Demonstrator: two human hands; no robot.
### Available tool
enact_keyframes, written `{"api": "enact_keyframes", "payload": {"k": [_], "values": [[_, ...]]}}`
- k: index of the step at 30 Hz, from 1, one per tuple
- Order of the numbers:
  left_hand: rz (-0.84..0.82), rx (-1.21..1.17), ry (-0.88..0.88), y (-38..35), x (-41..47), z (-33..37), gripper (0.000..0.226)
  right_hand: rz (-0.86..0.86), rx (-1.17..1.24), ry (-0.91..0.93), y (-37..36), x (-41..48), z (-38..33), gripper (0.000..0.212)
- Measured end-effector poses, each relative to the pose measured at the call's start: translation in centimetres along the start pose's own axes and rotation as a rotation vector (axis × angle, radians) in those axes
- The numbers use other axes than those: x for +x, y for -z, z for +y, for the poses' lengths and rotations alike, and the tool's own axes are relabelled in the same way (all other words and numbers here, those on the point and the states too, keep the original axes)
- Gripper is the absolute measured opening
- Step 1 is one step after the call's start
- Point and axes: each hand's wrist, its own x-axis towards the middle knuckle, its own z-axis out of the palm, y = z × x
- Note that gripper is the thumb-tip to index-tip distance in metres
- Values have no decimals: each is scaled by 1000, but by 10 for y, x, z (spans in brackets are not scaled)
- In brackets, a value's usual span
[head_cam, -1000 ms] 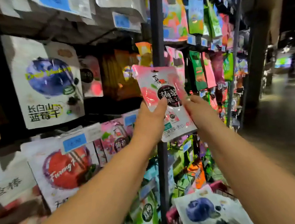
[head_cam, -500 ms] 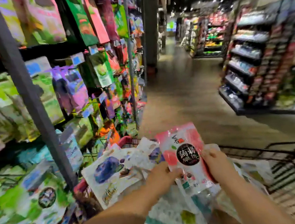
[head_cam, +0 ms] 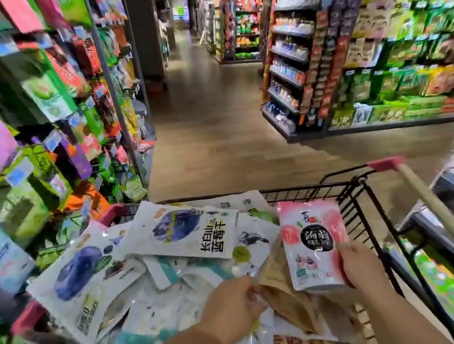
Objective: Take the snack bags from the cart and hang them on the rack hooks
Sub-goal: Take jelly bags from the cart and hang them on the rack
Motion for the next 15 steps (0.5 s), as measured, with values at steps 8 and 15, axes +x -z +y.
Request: {"api": "enact_keyframes", "payload": {"k": [8, 15], "values": [[189, -695, 388, 37, 23, -2, 33, -49, -17, -112, 5, 15, 20, 31], [278, -1118, 612, 54, 38, -11, 29, -68, 11, -78, -16, 13, -2, 41]]}}
